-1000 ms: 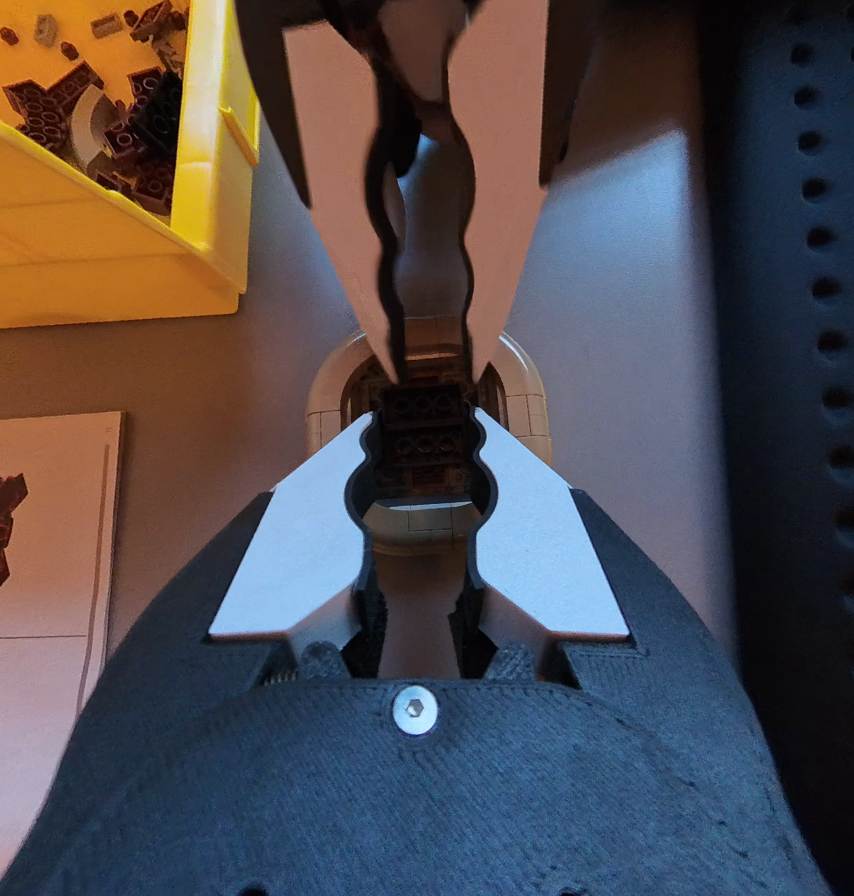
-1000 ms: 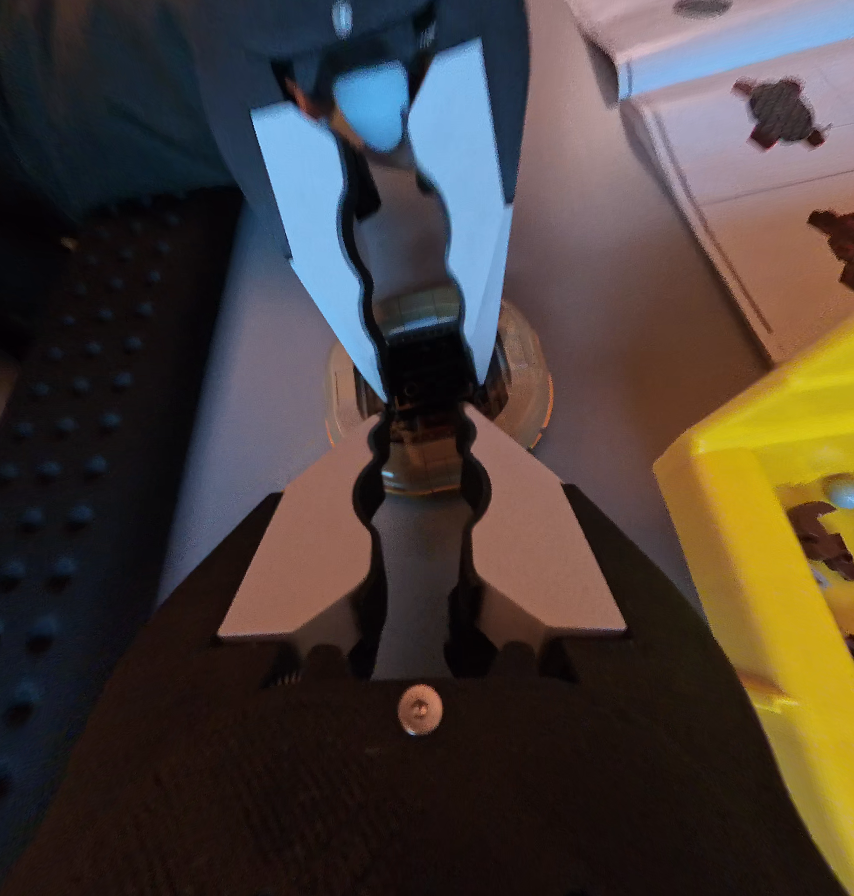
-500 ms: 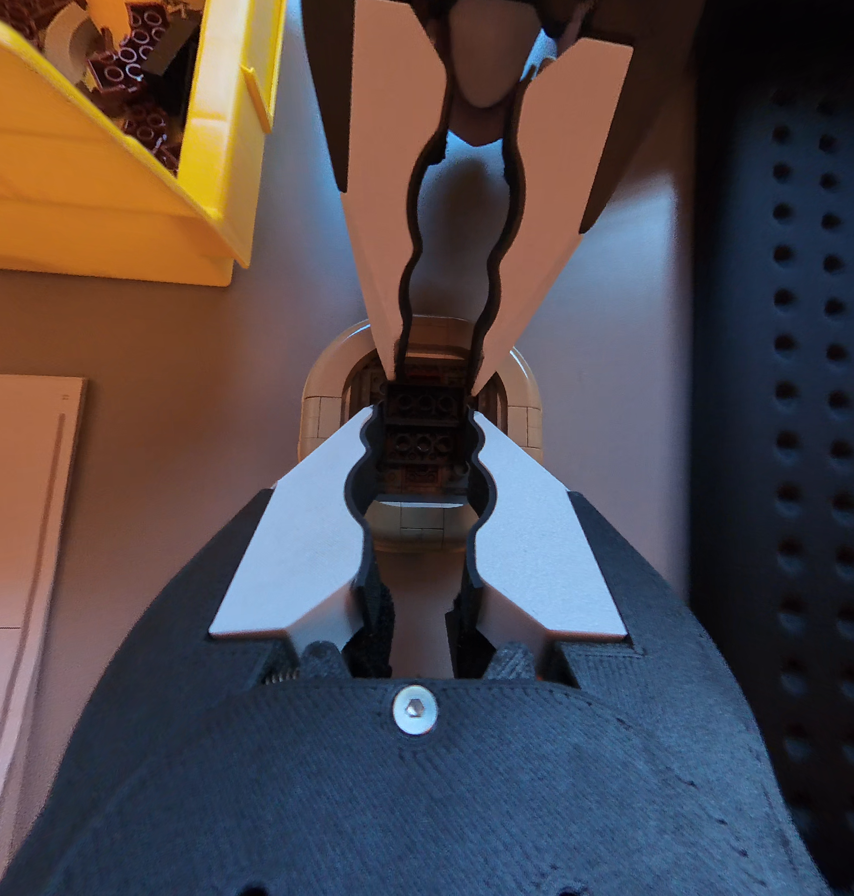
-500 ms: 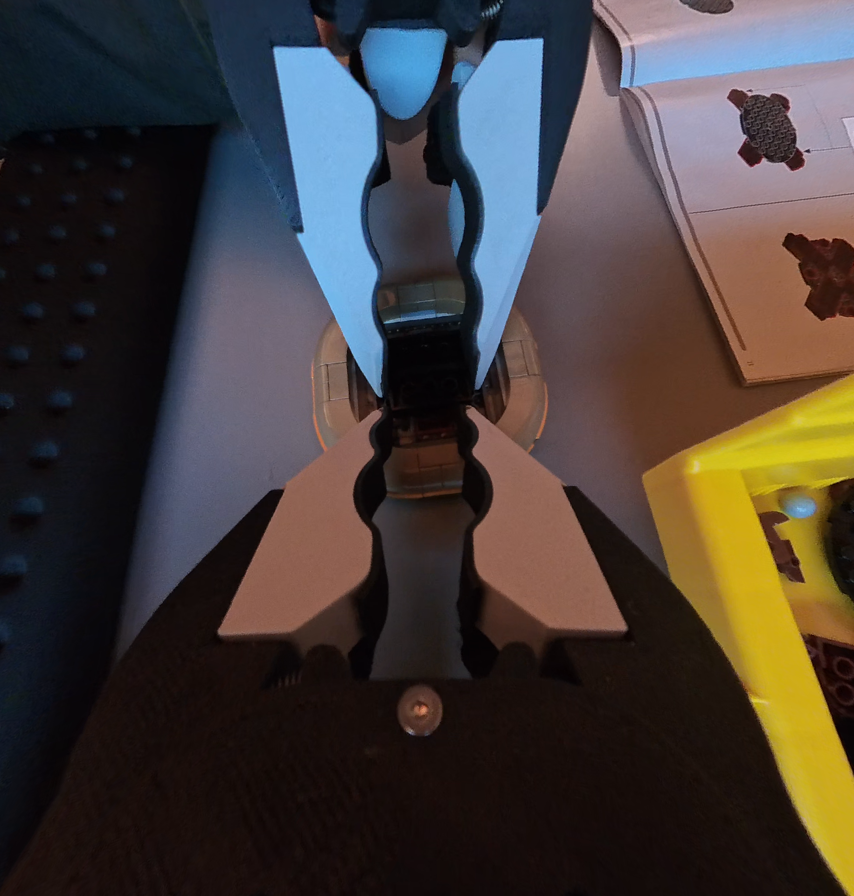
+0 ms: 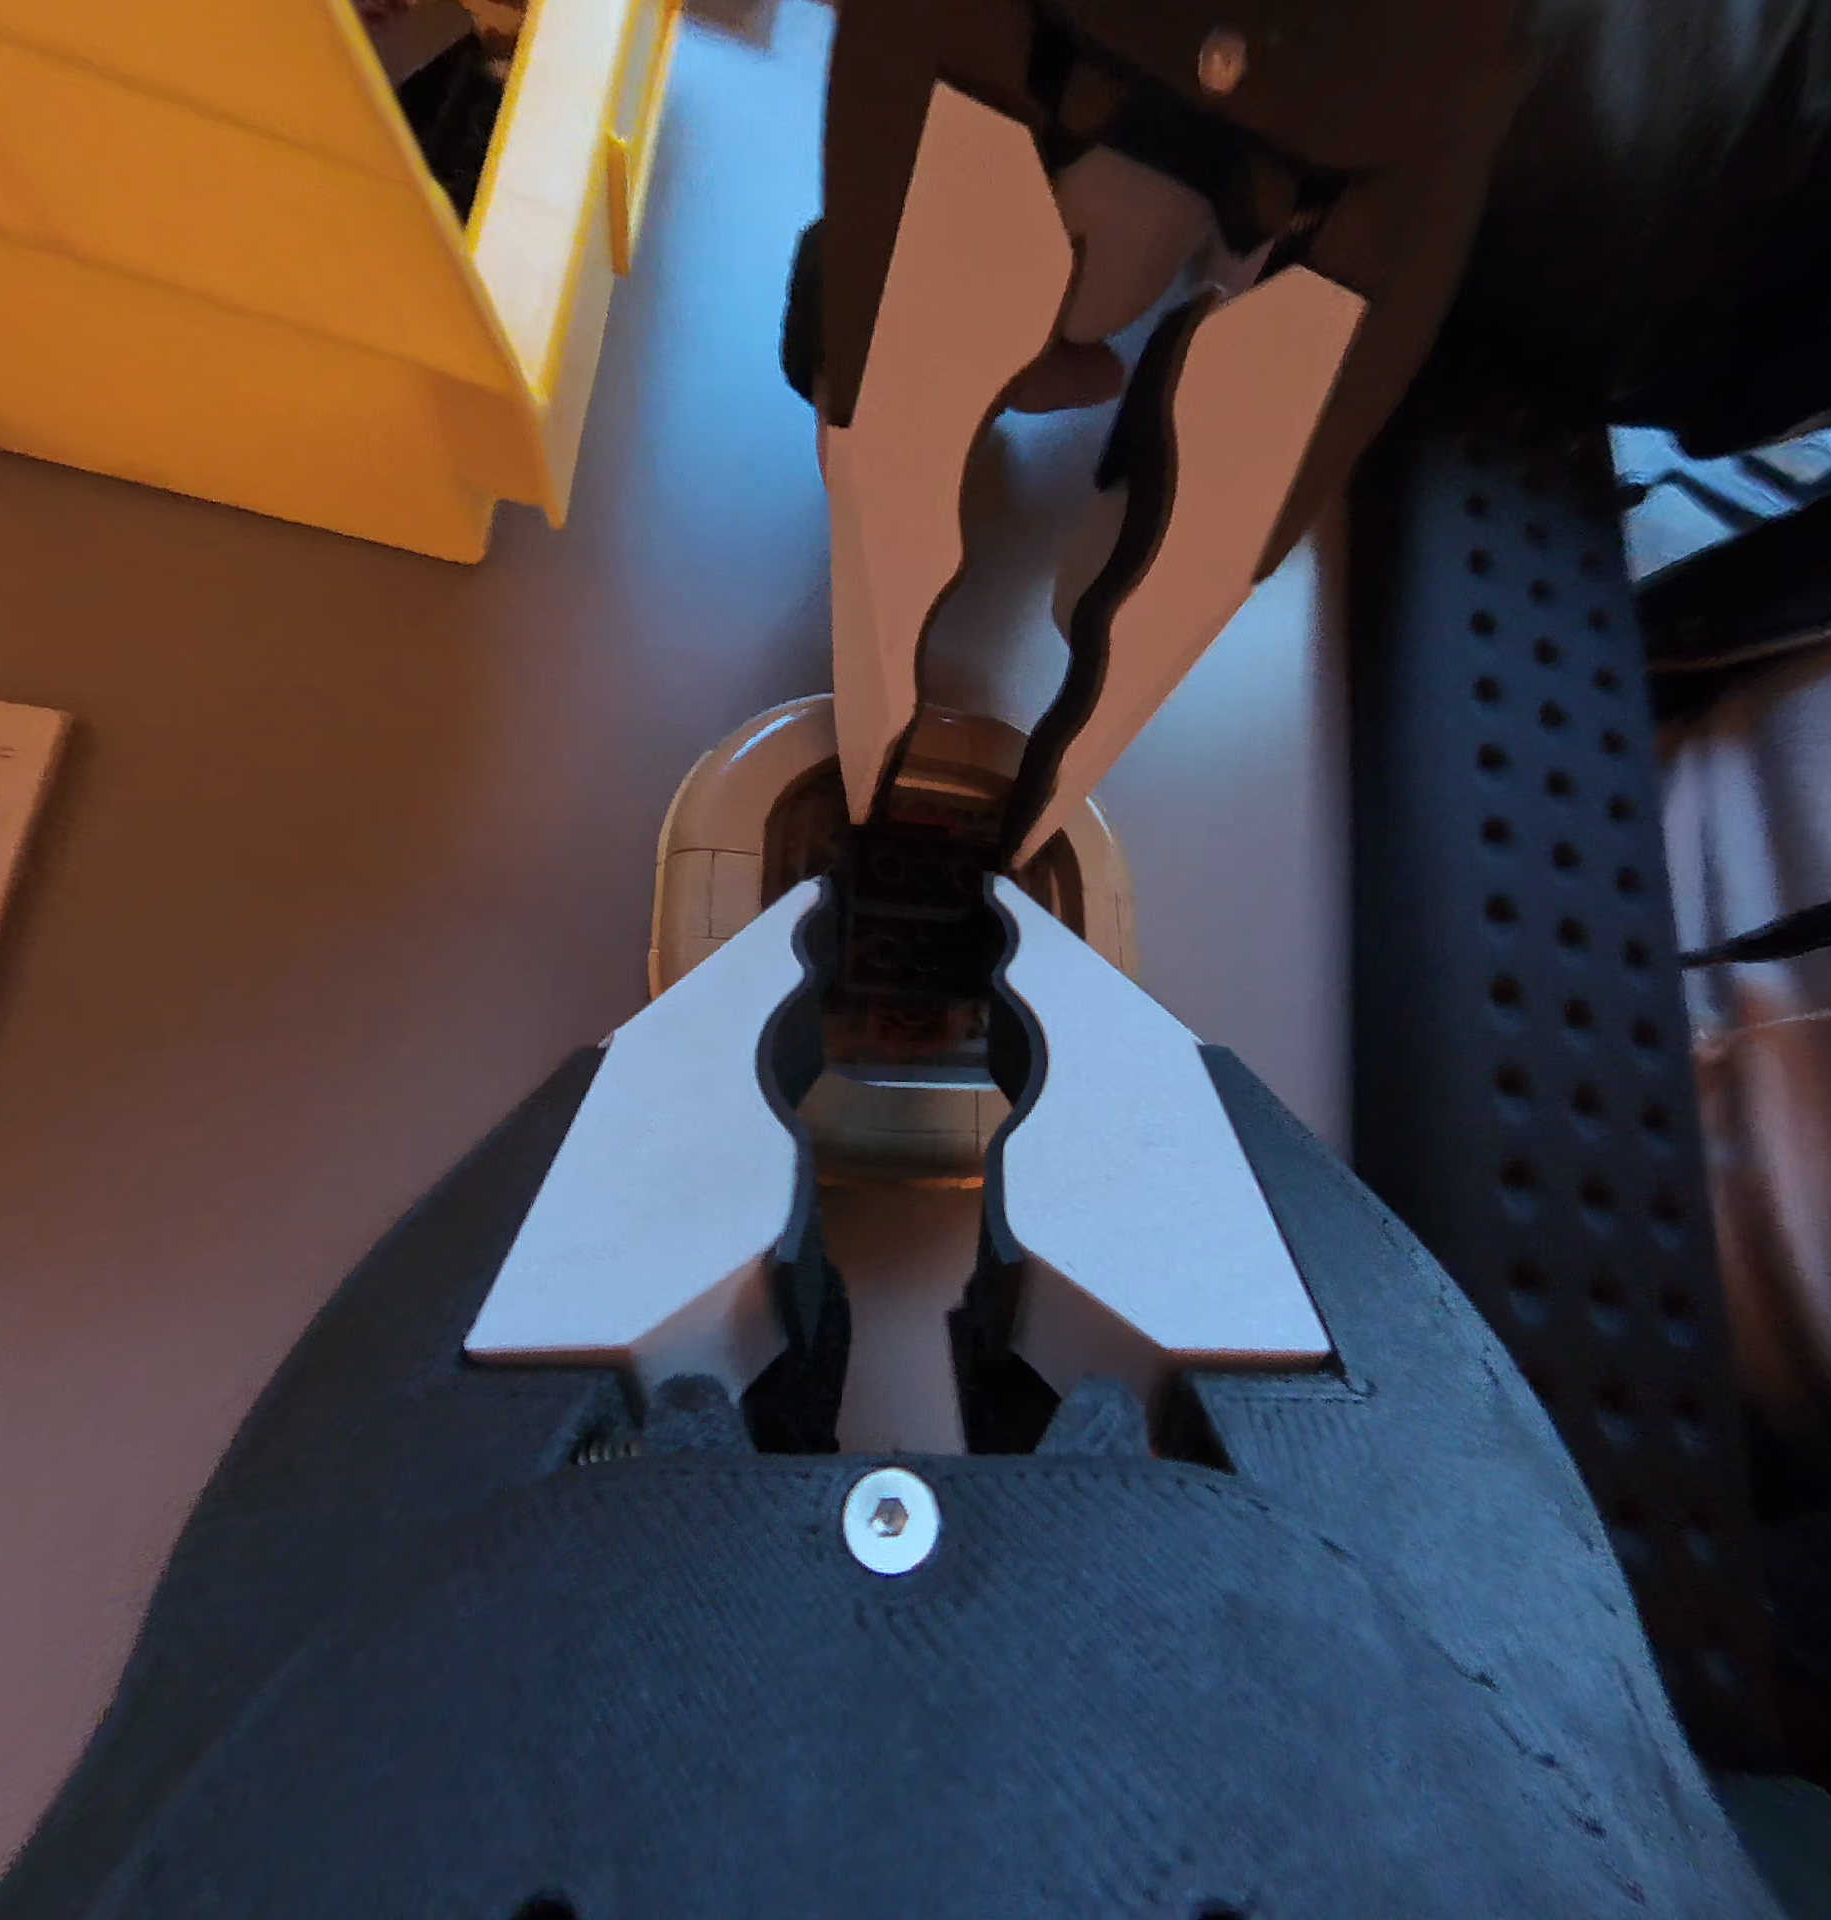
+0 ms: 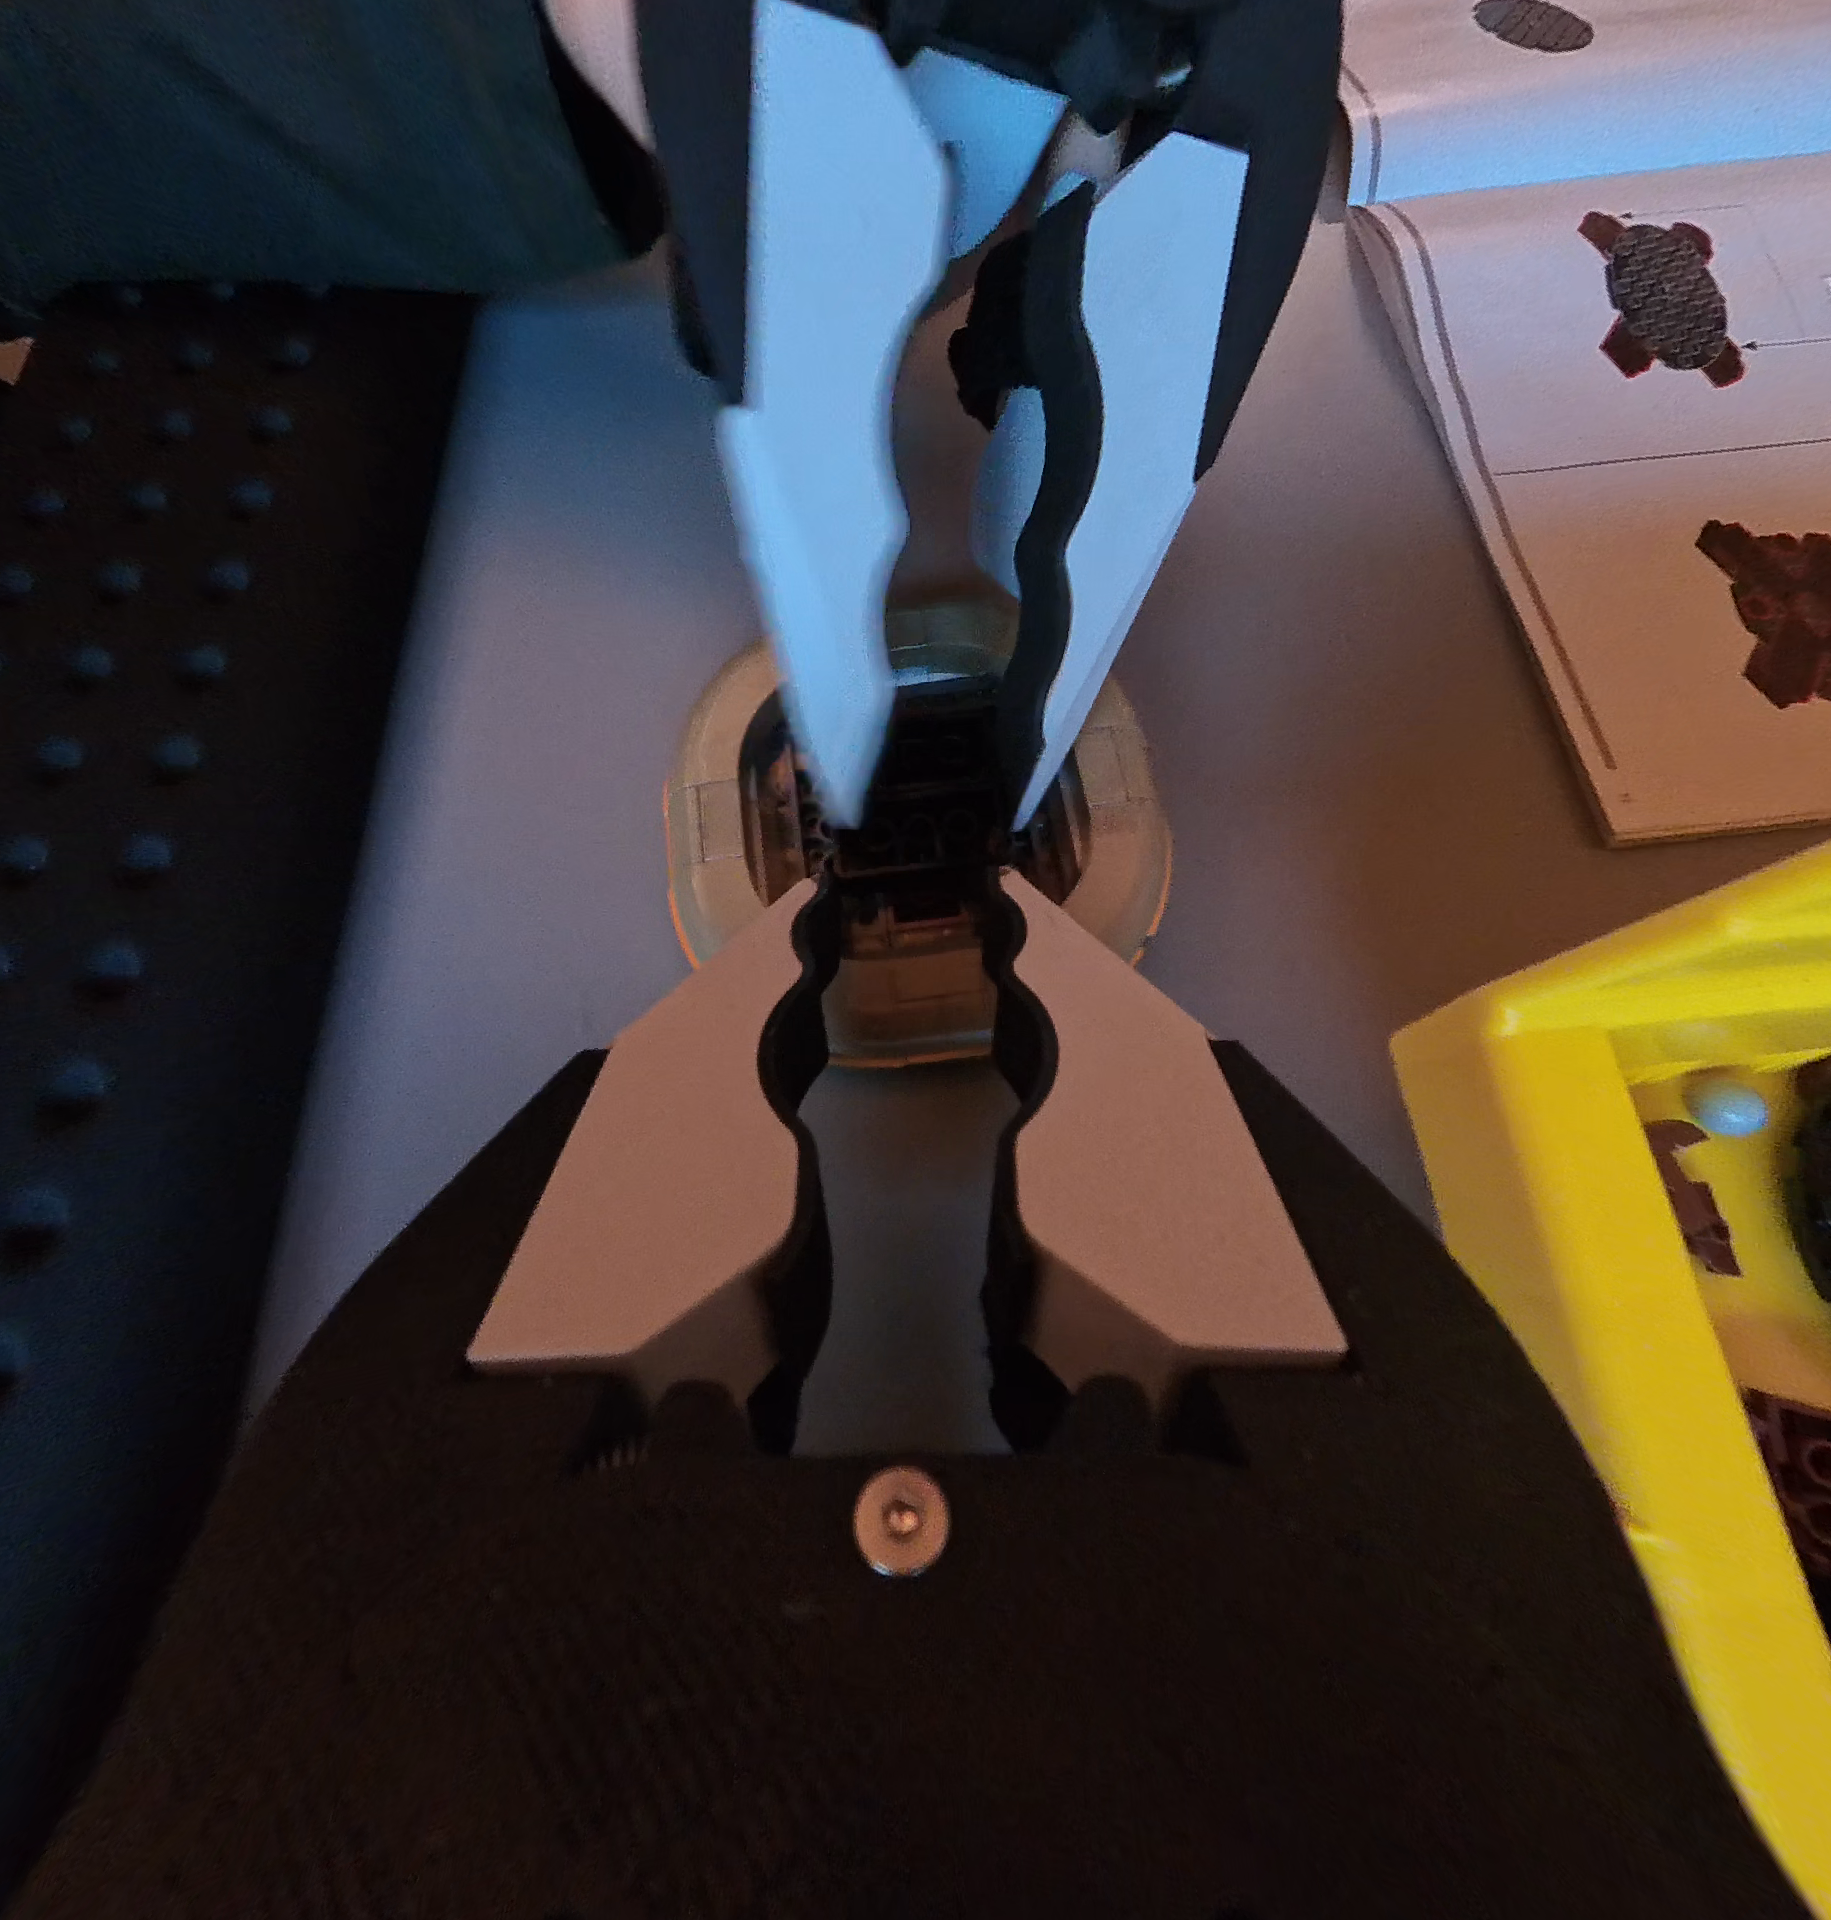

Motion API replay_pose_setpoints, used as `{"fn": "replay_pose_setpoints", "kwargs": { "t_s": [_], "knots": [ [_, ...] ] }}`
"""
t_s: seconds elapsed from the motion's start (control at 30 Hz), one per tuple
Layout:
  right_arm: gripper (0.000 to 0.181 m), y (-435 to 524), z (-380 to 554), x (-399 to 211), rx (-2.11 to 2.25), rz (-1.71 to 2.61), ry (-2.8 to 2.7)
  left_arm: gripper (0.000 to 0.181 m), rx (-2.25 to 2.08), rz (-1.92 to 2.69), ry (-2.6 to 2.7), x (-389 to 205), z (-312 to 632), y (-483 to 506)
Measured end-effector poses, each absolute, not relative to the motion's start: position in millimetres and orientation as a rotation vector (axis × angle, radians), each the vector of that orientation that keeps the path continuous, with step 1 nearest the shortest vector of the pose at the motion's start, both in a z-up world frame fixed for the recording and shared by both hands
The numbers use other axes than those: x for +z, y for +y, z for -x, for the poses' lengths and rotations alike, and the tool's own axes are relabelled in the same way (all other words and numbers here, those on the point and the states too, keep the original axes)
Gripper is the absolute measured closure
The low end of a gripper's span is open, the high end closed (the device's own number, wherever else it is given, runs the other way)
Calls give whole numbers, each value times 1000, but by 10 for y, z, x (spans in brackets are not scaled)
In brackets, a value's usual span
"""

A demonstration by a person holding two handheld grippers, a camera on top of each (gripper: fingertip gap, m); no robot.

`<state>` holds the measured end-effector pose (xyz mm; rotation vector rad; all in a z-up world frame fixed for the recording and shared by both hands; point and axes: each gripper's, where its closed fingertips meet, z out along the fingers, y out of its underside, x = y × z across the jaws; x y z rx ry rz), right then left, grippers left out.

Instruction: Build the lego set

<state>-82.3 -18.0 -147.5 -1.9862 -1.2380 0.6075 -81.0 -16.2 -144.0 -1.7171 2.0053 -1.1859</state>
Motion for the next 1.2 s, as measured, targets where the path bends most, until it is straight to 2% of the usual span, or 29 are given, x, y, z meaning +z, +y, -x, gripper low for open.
{"fn": "replay_pose_setpoints", "kwargs": {
  "t_s": [0.03,0.1,0.27,0.4,0.53,0.9,1.2],
  "knots": [
    [155,-183,829,-1473,613,1988,-1234,155,-1184,1697,2019,-1437,825,-171],
    [153,-189,843,-1464,638,1990,-1222,143,-1144,1655,2078,-1432,871,-233],
    [131,-120,847,-1378,574,1944,-1216,129,-971,1536,2146,-1444,919,-240],
    [128,-84,931,-1393,575,1896,-1280,144,-869,1495,2161,-1484,932,-176],
    [146,-100,966,-1498,622,1937,-1320,144,-838,1483,2169,-1490,941,-165],
    [149,-95,919,-1496,549,1935,-1348,147,-856,1509,2153,-1495,895,-168],
    [150,-96,932,-1469,773,2038,-1188,148,-863,1495,2170,-1481,916,-176]
  ]
}}
